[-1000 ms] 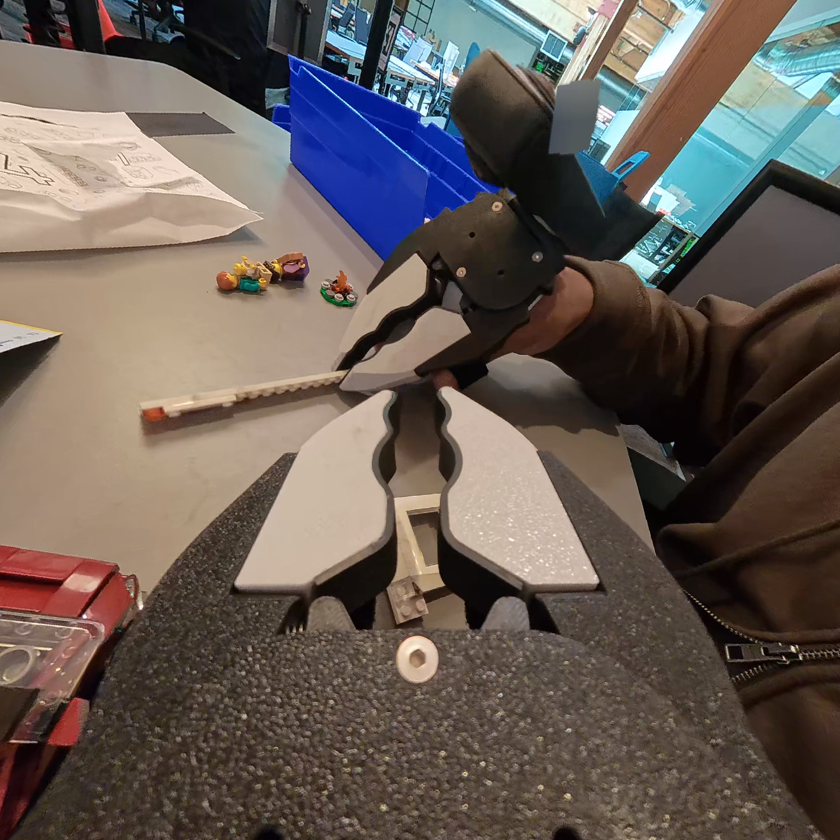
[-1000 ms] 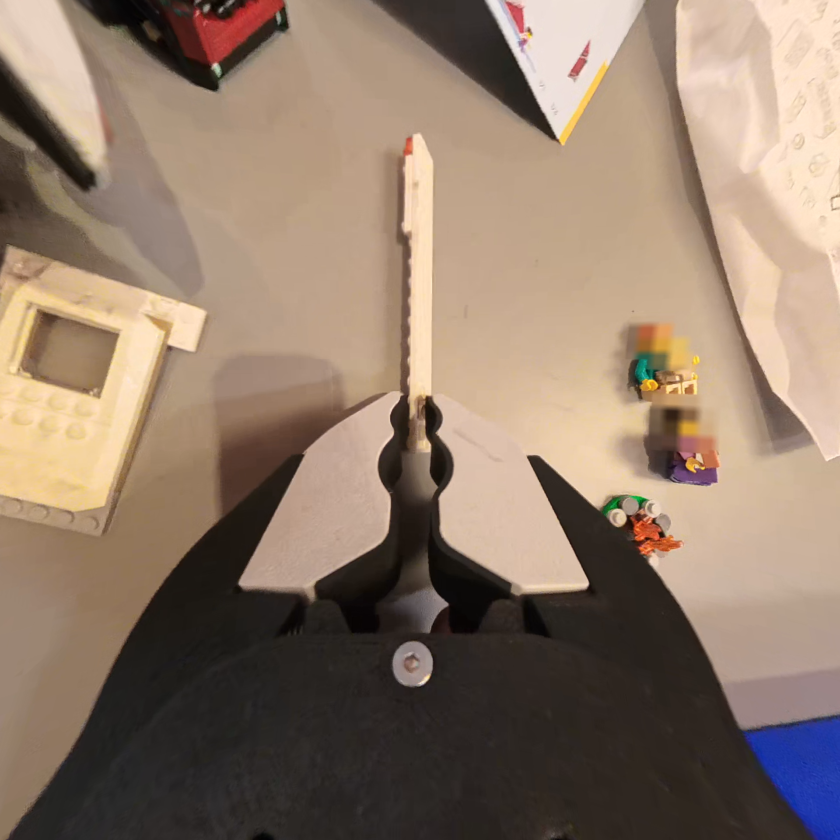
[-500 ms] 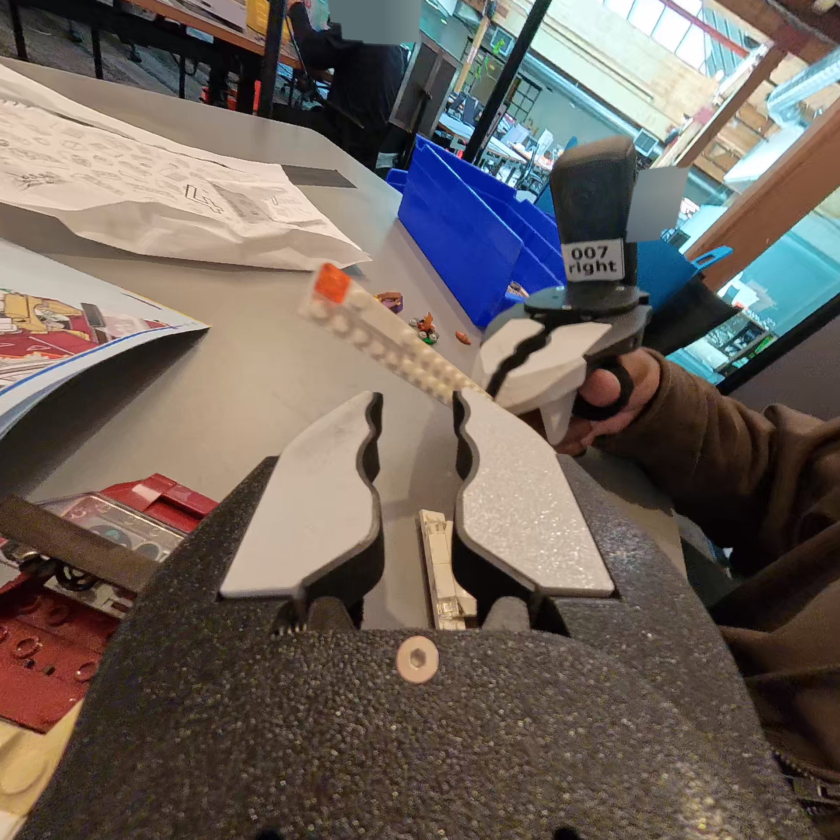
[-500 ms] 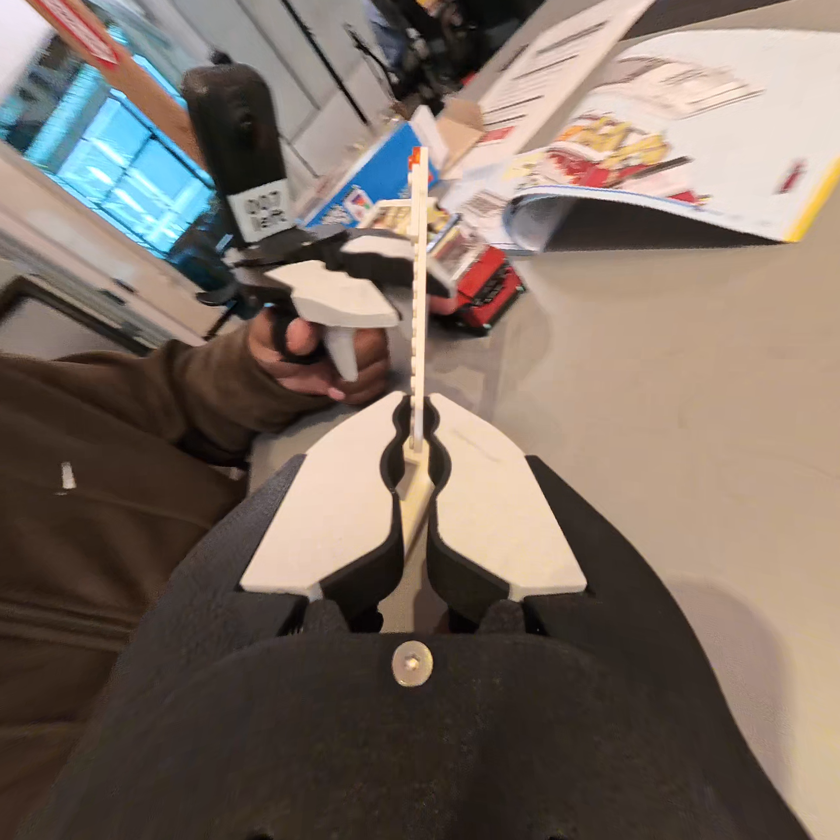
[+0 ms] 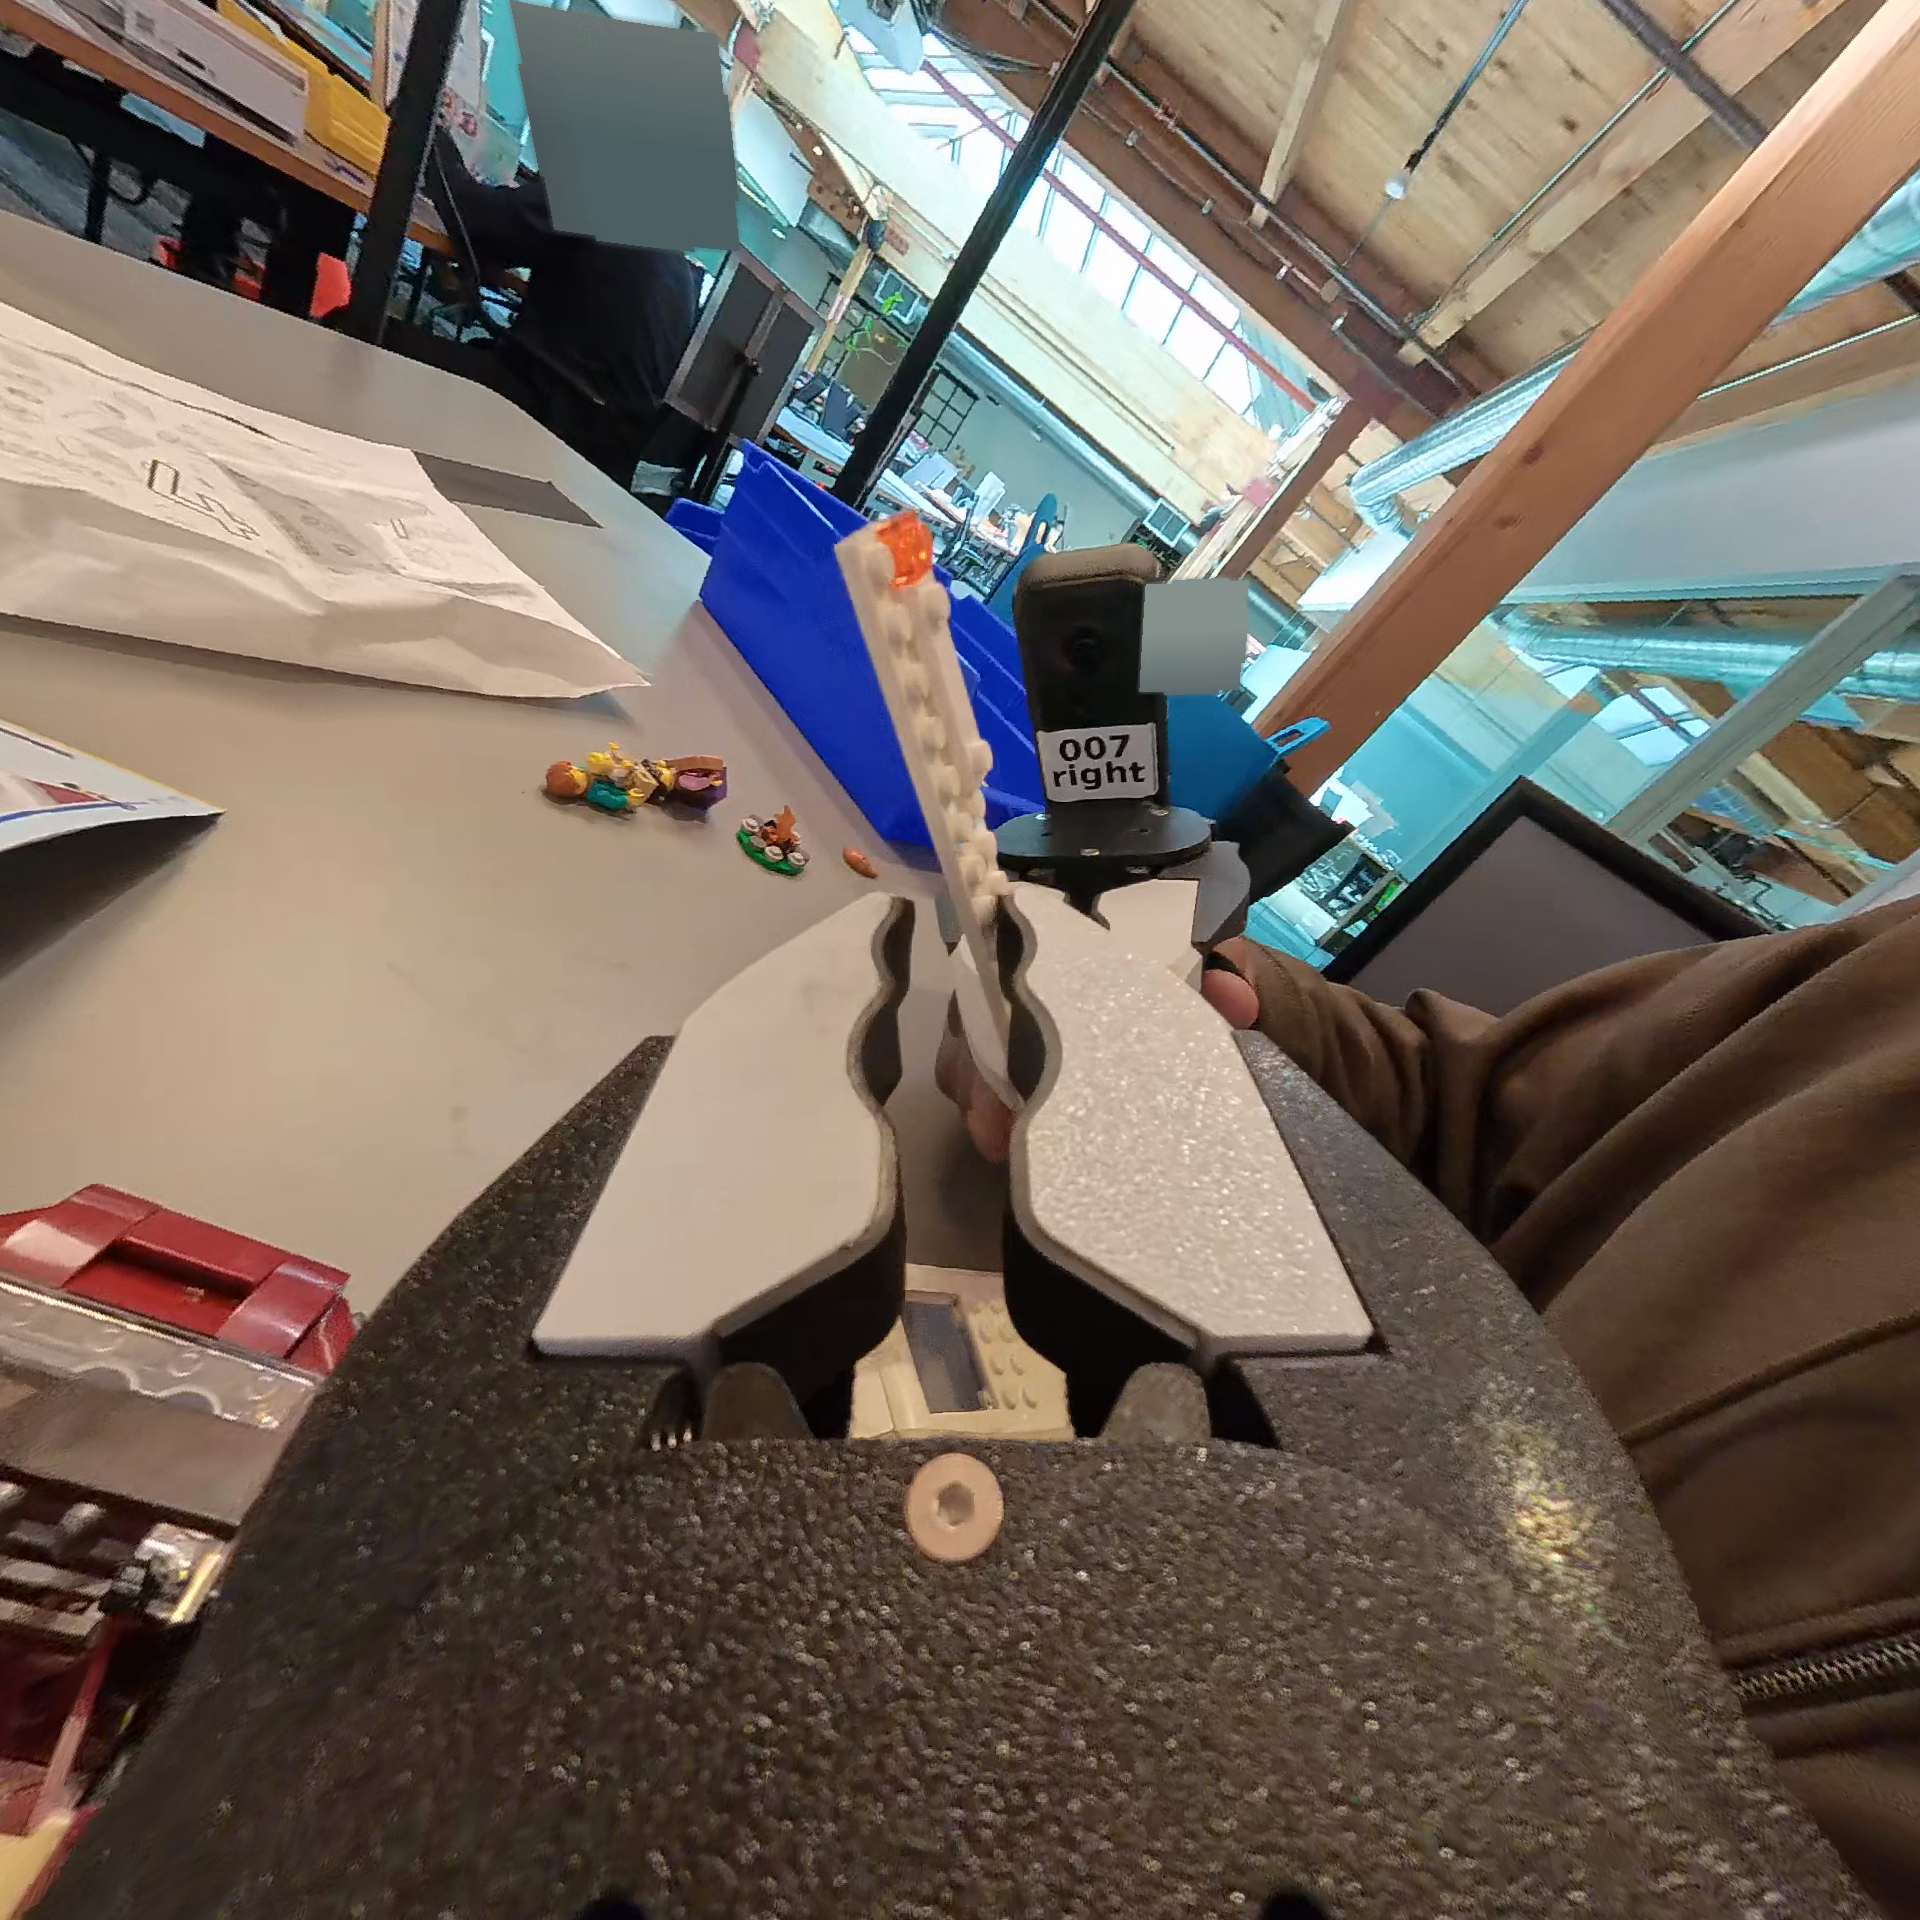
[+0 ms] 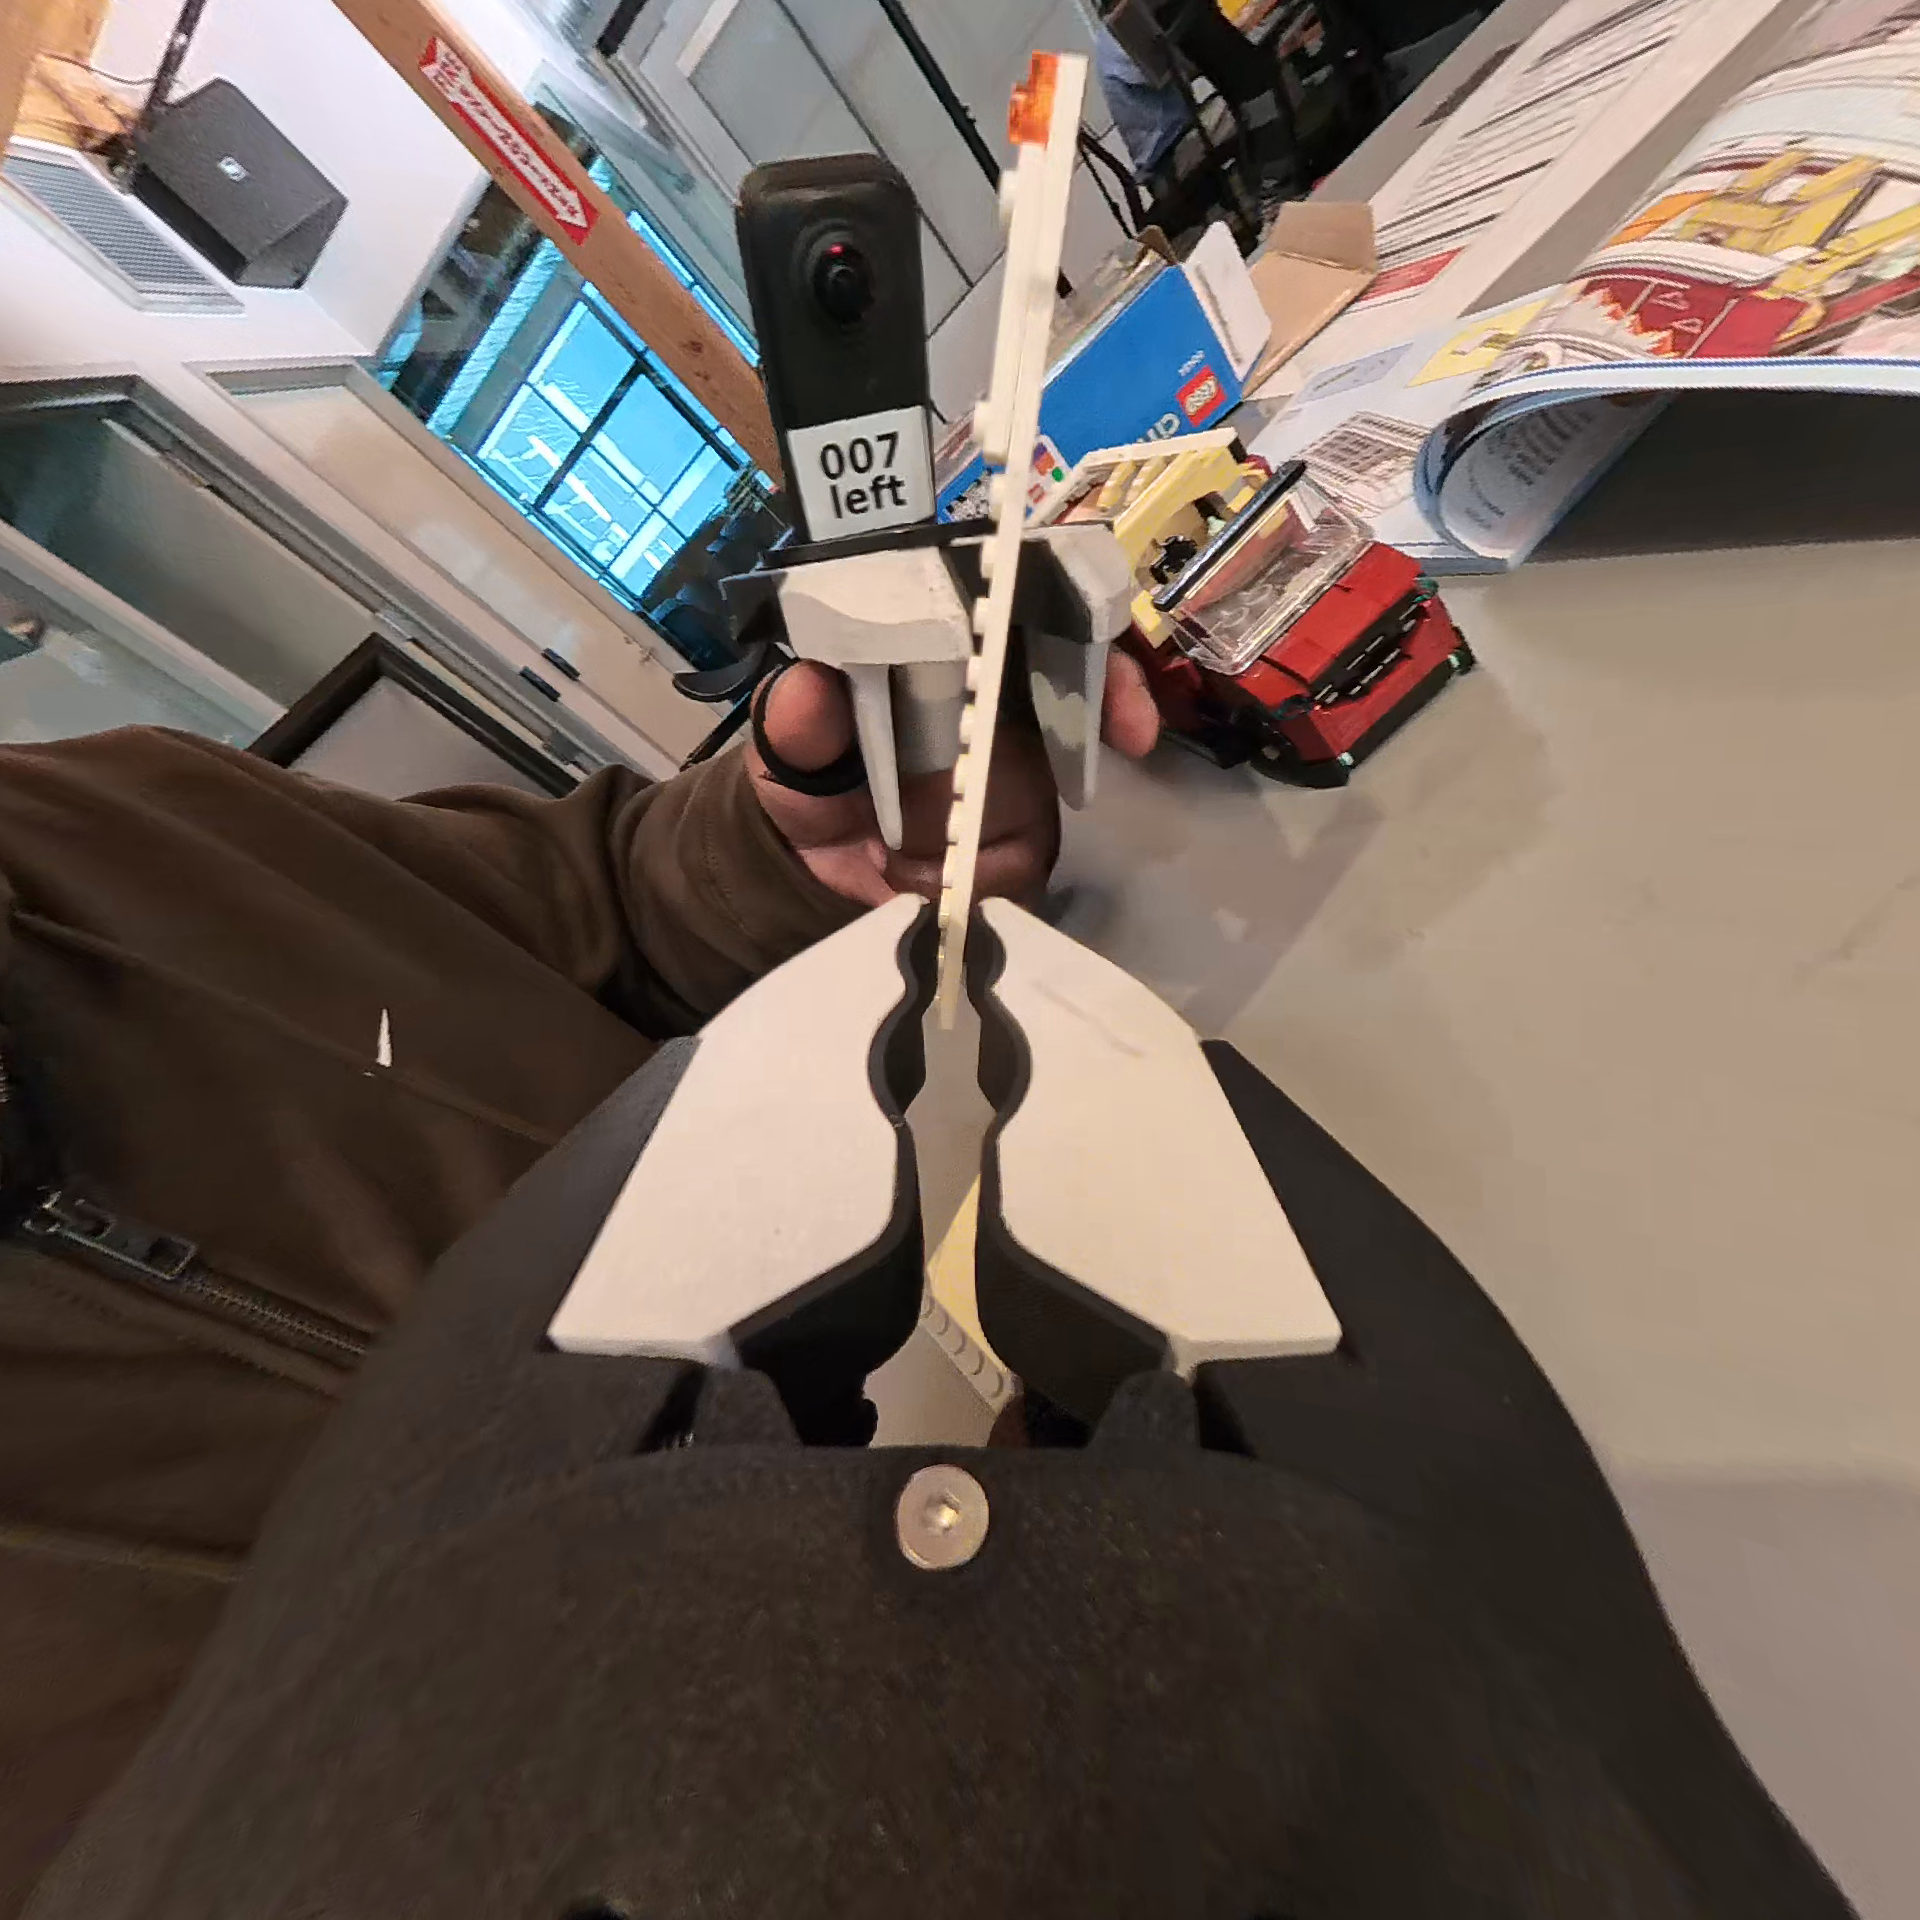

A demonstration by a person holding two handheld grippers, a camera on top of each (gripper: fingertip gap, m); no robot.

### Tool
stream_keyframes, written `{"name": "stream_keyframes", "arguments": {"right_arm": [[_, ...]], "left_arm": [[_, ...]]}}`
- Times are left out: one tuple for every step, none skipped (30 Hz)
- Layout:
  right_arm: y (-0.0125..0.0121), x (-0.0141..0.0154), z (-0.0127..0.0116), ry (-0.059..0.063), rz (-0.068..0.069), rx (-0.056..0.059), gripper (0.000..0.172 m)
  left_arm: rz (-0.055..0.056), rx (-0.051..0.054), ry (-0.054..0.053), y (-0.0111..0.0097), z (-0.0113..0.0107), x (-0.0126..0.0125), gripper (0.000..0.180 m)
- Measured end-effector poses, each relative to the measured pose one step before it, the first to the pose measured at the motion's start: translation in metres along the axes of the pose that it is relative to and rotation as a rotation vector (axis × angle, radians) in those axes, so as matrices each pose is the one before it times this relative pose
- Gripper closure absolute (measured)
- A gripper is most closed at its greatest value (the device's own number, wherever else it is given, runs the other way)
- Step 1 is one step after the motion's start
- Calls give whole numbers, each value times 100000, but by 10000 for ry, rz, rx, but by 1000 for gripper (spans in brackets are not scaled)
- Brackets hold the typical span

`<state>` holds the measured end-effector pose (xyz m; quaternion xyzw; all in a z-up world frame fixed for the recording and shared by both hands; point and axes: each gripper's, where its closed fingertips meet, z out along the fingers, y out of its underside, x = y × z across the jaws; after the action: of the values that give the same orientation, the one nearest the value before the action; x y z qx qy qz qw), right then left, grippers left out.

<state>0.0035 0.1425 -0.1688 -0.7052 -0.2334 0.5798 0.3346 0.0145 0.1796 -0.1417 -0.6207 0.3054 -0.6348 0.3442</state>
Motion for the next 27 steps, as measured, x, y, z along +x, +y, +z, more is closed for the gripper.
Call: {"name": "stream_keyframes", "arguments": {"right_arm": [[58,-96,25,-73,-15,-32,167],[90,-67,41,-57,-15,-54,167],[92,-66,28,-58,-22,-41,167],[95,-124,57,-95,-18,-42,167],[109,-141,64,-107,-8,-47,167],[97,-146,61,-99,-4,-50,167],[81,-122,62,-88,-14,-49,167],[75,-146,45,-88,-24,-52,167],[80,-54,43,-48,-1,-54,167],[76,-31,25,-28,9,-51,167],[57,-49,18,-41,4,-32,167],[26,-82,13,-52,-5,-20,167],[12,-42,1,-25,-9,-9,167],[16,-38,-1,-26,5,-1,167],[-2,-42,-7,-36,14,2,167],[-11,-48,-11,-28,11,14,167],[30,-15,-7,-17,8,-12,167],[87,-29,35,-8,-8,-45,167],[58,-28,44,3,-19,-30,167],[41,-47,55,-14,-22,-28,167],[50,-24,45,1,-17,-29,167],[69,34,46,37,-15,-44,167],[76,37,49,39,-7,-55,167],[77,69,61,57,-2,-55,167],[91,94,65,75,12,-66,167],[118,98,67,69,21,-81,167],[94,108,57,82,15,-64,167]], "left_arm": [[-11,-4,105,4,27,159,165],[-20,-14,98,56,57,154,165],[-33,-12,107,55,59,160,164],[-56,-9,134,72,68,171,164],[-84,-14,140,62,53,160,164],[-90,-8,132,60,46,146,164],[-79,2,148,31,43,171,164],[-71,-7,140,55,46,169,164],[-65,-11,126,52,43,152,164],[-70,-23,105,68,55,125,163],[-86,-13,109,42,38,115,163],[-83,-2,112,20,25,110,163],[-65,4,86,17,19,71,163],[-47,4,83,7,2,78,163],[-36,-3,72,2,19,64,163],[-13,7,70,0,11,78,163],[-5,55,69,-88,2,113,163],[15,93,77,-156,-27,133,163],[40,85,46,-157,-34,111,163],[55,30,-18,-92,-31,16,163],[84,-21,-89,-20,-23,-69,163],[129,-31,-108,9,-16,-92,164],[146,-51,-75,52,6,-16,165],[120,-82,-19,94,51,64,165],[86,-99,13,155,93,105,165],[62,-91,17,152,96,108,164],[72,-78,-32,141,84,34,165]]}}
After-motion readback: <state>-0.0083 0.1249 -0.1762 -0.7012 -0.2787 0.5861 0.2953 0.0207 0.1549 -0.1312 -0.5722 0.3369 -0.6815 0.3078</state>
